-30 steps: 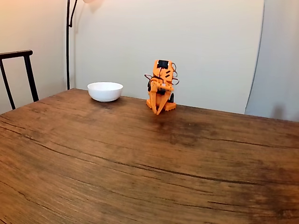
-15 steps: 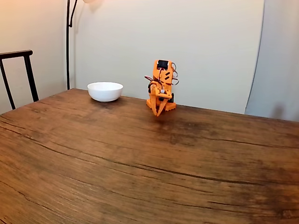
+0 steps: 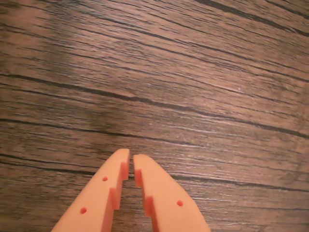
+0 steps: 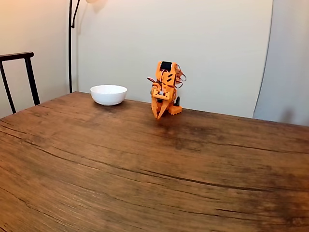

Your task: Grasp the cube and drop it in the bowl

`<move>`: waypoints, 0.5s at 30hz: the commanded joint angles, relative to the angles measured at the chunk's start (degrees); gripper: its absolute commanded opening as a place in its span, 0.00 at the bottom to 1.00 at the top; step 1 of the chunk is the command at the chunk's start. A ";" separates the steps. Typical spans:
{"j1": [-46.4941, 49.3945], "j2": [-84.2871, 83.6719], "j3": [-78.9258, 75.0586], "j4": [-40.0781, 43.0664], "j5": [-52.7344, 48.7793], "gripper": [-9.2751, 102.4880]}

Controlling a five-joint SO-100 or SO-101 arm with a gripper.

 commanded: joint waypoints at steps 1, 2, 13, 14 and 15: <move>-0.18 -0.35 -0.18 2.64 0.44 0.08; -0.35 -0.53 -0.18 2.72 0.88 0.08; -0.53 -0.44 -0.18 2.72 0.97 0.08; -0.44 -0.44 -0.18 2.72 0.97 0.08; -0.44 -0.44 -0.18 2.72 0.97 0.08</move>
